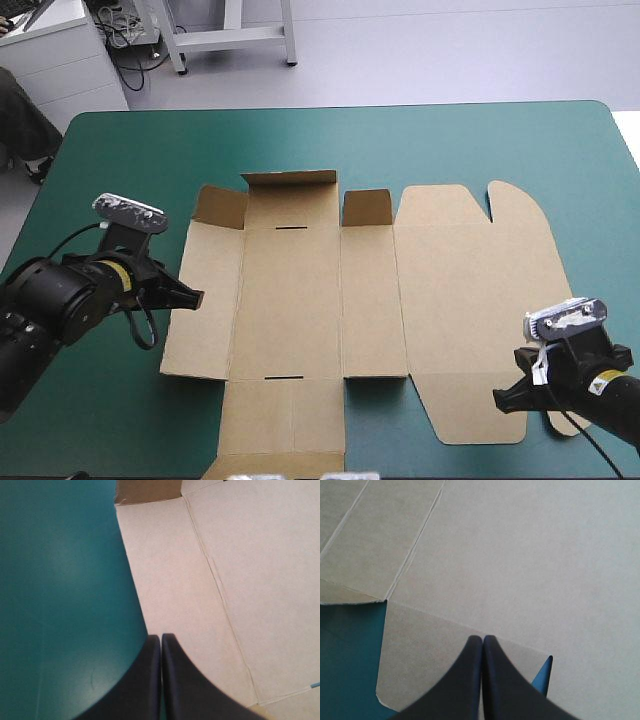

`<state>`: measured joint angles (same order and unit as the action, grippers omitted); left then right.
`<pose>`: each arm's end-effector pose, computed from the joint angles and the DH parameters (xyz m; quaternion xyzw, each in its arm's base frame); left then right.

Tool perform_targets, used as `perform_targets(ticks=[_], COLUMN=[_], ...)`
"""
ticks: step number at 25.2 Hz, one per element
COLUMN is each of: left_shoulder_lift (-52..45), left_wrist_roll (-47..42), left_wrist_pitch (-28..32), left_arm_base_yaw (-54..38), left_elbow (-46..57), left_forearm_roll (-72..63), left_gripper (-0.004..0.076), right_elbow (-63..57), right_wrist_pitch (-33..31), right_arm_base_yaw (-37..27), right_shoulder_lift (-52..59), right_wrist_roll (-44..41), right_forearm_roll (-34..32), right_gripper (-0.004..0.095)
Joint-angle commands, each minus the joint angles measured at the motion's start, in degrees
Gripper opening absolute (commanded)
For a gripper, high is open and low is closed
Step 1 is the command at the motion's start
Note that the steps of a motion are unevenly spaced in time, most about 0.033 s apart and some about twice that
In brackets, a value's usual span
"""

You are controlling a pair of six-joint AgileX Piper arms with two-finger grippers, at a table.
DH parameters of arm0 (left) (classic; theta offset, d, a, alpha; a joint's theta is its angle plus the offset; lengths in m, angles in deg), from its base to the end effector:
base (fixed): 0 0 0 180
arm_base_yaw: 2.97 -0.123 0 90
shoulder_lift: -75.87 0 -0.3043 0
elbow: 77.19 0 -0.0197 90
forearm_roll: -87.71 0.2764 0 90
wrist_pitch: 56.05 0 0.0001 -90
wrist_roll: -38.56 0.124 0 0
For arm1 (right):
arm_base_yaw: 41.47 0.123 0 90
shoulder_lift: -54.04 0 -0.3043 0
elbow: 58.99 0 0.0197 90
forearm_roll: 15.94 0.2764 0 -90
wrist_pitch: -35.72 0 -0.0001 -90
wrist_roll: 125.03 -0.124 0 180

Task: Fold the box

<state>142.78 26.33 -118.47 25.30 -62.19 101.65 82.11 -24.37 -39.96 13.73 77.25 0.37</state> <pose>0.2092 -0.0824 0.3637 0.1522 0.9328 0.0070 0.3266 0.1149 0.0332 0.3011 -0.1682 0.9130 0.0755 0.3638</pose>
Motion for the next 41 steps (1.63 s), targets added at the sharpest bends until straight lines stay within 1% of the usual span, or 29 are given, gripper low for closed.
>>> perform_targets(ticks=[1,4,7,11,14,20,22,24,27,28,30,31,32,33,34,37,38,41], left_shoulder_lift=[3.29,5.54,7.06,8.0,8.15,8.15,8.15,8.15,8.28,8.53,10.62,12.8,13.72,15.66,16.98,19.26,20.36,22.87], left_wrist_roll=[3.51,12.23,22.19,27.05,32.22,44.79,46.94,47.06,46.7,46.4,44.69,43.83,43.83,43.58,43.72,45.26,46.39,53.79], left_wrist_pitch=[5.58,8.18,8.51,8.13,5.9,-2.8,-5.48,-7.18,-6.58,-6.58,-8.42,-10.99,-12.1,-11.99,-11.99,-11.88,-11.88,-11.08], left_arm_base_yaw=[-2.24,-6.03,-9.57,-15.07,-21.54,-38.4,-43.36,-48.0,-53.89,-54.27,-54.52,-54.52,-54.39,-54.3,-54.3,-54.3,-54.3,-54.3], left_elbow=[-2.03,-1.82,-1.85,-1.85,-1.7,-1.32,-1.32,-1.32,-1.32,-1.32,-1.32,-1.32,-1.32,-0.67,0.56,3.67,5.57,12.54], left_forearm_roll=[-7.45,-19.35,-30.18,-35.89,-40.35,-51.26,-52.99,-53.23,-53.36,-53.36,-53.64,-53.64,-53.64,-53.82,-54.46,-54.63,-55.38,-62.26], left_gripper=[-0.0007,-0.0007,-0.0007,-0.0007,-0.0007,-0.0008,-0.0007,-0.0007,-0.0007,-0.0005,0.0048,0.0144,0.0187,0.0306,0.0399,0.0507,0.0522,0.0523], right_elbow=[-0.89,-2.15,-2.45,-2.45,-2.45,-2.45,-2.45,-2.45,-2.45,-2.45,-2.45,-2.45,-2.45,-2.45,-2.45,-2.45,-2.45,-2.45], right_wrist_pitch=[2.28,2.73,2.88,2.88,2.88,2.88,2.88,3.08,3.36,3.36,3.36,3.36,3.36,3.36,3.36,3.36,3.36,3.36], right_arm_base_yaw=[-0.36,-0.36,-0.36,-0.36,-0.36,-0.36,-0.36,-0.36,-0.36,-0.36,-0.36,-0.36,-0.36,-0.36,-0.36,-0.36,-0.36,-0.36], right_shoulder_lift=[1.42,2.51,2.81,2.81,2.81,2.81,2.81,2.81,2.81,2.81,2.81,2.81,2.81,2.81,2.81,2.81,2.81,2.81], right_wrist_roll=[0.1,0.1,0.1,0.1,0.1,0.1,0.1,0.1,0.5,0.5,0.5,0.5,0.5,0.5,0.5,0.6,0.6,0.6], right_forearm_roll=[1.43,1.41,1.41,1.41,1.41,1.41,1.41,1.41,1.41,1.41,1.41,1.41,1.41,1.41,1.41,1.41,1.41,1.41], right_gripper=[-0.0023,-0.0023,-0.0023,-0.0023,-0.0023,-0.0023,-0.0023,-0.0023,-0.0023,-0.0023,-0.0023,-0.0023,-0.0023,-0.0023,-0.0023,-0.0023,-0.0023,-0.0023])
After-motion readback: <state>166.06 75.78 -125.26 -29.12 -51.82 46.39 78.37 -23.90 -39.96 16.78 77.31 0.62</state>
